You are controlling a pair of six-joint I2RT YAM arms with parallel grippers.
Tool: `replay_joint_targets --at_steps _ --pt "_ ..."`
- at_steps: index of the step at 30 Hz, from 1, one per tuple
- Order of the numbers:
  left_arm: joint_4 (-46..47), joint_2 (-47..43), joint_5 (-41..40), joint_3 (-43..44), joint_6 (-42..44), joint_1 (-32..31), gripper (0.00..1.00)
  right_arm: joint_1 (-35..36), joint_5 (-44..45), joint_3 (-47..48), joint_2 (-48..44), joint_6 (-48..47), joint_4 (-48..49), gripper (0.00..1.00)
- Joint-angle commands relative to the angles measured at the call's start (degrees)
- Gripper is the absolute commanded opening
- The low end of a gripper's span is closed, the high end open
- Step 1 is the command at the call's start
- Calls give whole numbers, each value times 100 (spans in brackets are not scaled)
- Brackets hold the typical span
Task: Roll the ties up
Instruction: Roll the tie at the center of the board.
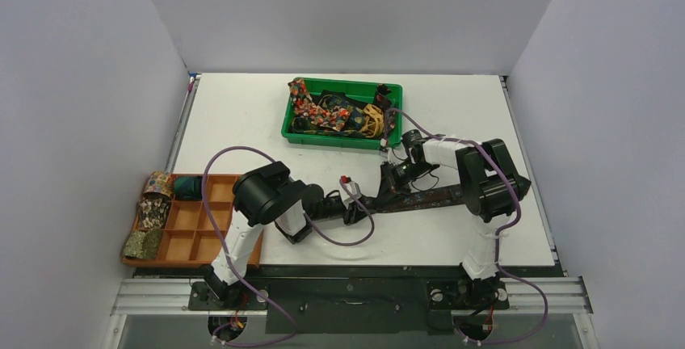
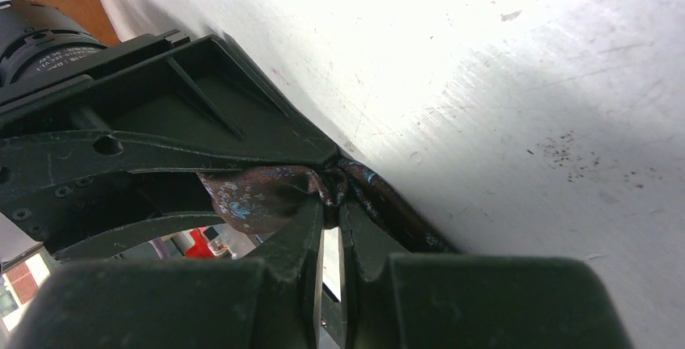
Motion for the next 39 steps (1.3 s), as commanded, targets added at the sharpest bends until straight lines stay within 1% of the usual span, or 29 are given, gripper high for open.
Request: replay_joint_targets --at_steps 1,2,3,4,5,6,7,8,9,10,14,17,18,21,22,24,28,32,34,35,38,39 --pt "209 89 273 -139 76 42 20 -23 1736 -234 260 -445 244 0" --pt "102 -69 158 -191 125 44 19 -11 1650 -204 197 -424 246 0" --pt "-321 -330 -35 -202 216 44 17 -5 1446 -148 150 -388 236 2" --pt "-1057 -479 -133 -176 349 42 16 -6 1359 -115 26 -382 233 5" --pt "-1467 -776 -255 -138 601 39 15 -7 1224 -100 -59 -389 217 10" --pt "-2317 -895 -274 -21 713 43 15 -20 1144 -78 -241 -400 197 18" --pt "-2726 -1106 -334 49 925 44 14 -35 1107 -73 -329 -424 142 22" --pt "-3445 -1184 -349 170 1020 53 14 -76 1029 -50 -486 -444 107 26" --pt "-3777 -1321 -327 224 1224 58 14 -98 997 -24 -548 -516 -47 28" --pt "-4512 -1388 -314 375 1341 55 14 -159 929 44 -616 -565 -137 31" --pt "-6283 -1670 -265 827 1883 77 12 -499 565 175 -754 -837 -699 34" --pt "-7178 -1749 -332 1185 2238 72 12 -647 274 224 -906 -808 -740 37" --pt "-7511 -1743 -343 1250 2326 67 12 -634 76 247 -969 -651 -654 39" --pt "-8116 -1670 -362 1539 2462 50 11 -440 -202 207 -1088 -139 -222 43" --pt "-8187 -1659 -385 1576 2518 43 11 -395 -229 188 -1095 102 51 44" --pt "-8358 -1638 -436 1684 2587 31 11 -267 -229 170 -1058 338 280 44" --pt "-8532 -1545 -570 1840 2654 -5 11 -76 -145 186 -814 581 528 45" --pt "-8558 -1528 -608 1905 2595 -11 11 -8 -11 235 -595 511 541 45" --pt "-8563 -1507 -621 1938 2566 -14 11 14 4 276 -491 317 344 42" --pt "-8569 -1498 -624 1948 2557 -20 11 17 28 295 -441 137 168 38" --pt "-8567 -1446 -708 2003 2559 -41 11 -9 75 305 -381 -300 -262 31" --pt "-8559 -1428 -720 2006 2564 -42 11 -26 70 286 -385 -421 -348 26"
